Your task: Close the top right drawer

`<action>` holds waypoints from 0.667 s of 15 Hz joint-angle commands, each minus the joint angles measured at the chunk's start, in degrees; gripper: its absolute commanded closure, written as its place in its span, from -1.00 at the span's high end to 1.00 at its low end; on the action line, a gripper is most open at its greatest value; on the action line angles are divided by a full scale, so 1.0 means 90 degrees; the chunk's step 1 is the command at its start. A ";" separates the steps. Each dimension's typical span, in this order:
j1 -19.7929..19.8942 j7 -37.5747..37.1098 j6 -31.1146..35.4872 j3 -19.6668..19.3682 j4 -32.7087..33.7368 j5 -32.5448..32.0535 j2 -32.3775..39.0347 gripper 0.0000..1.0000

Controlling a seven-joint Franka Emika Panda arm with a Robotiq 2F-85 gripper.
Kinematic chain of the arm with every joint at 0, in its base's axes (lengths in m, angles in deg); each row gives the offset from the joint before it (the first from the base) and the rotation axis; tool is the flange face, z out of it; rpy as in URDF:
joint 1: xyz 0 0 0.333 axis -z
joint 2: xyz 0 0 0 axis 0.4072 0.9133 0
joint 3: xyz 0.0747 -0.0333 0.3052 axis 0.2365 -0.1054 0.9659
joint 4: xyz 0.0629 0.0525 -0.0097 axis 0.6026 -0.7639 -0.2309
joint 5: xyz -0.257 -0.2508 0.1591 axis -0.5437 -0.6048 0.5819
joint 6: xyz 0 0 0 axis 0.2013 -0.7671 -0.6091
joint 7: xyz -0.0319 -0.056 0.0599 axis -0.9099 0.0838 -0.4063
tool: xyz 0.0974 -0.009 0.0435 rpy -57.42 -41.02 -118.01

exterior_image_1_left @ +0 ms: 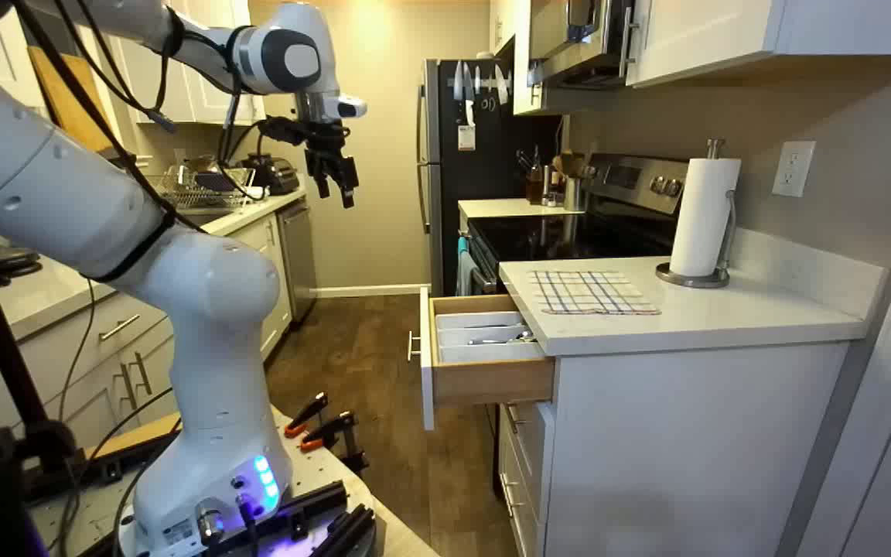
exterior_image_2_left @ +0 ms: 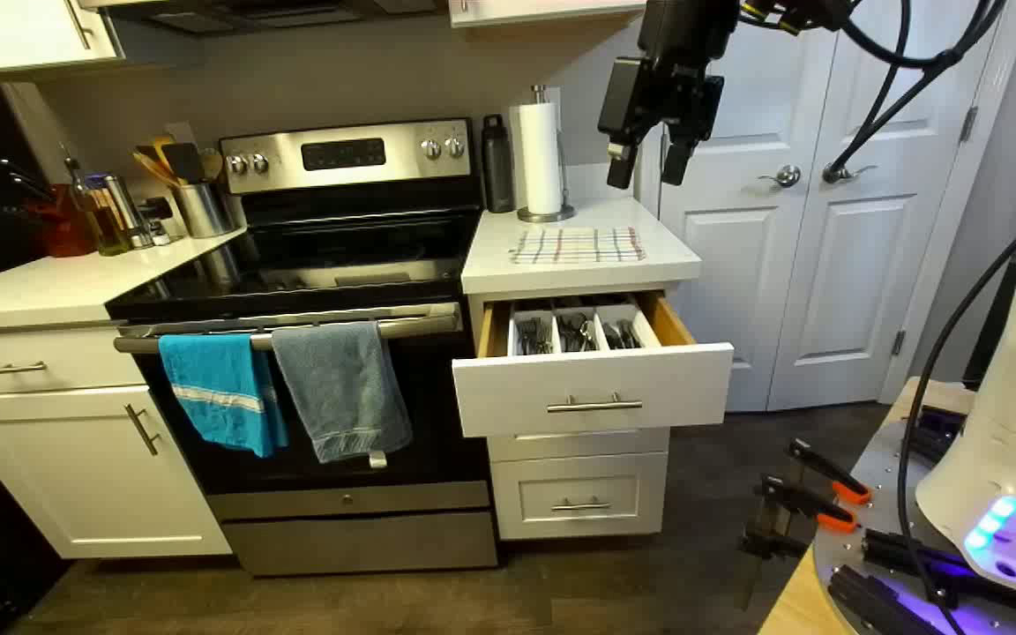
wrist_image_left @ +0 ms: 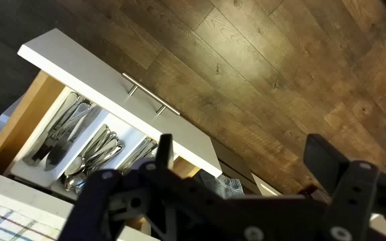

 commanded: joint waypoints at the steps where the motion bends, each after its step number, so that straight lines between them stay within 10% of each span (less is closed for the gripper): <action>1: 0.0021 0.0010 -0.0023 0.0011 0.0017 0.0008 0.0000 1.00; 10: 0.0029 0.0092 0.0098 0.0017 0.0112 0.0005 0.0239 1.00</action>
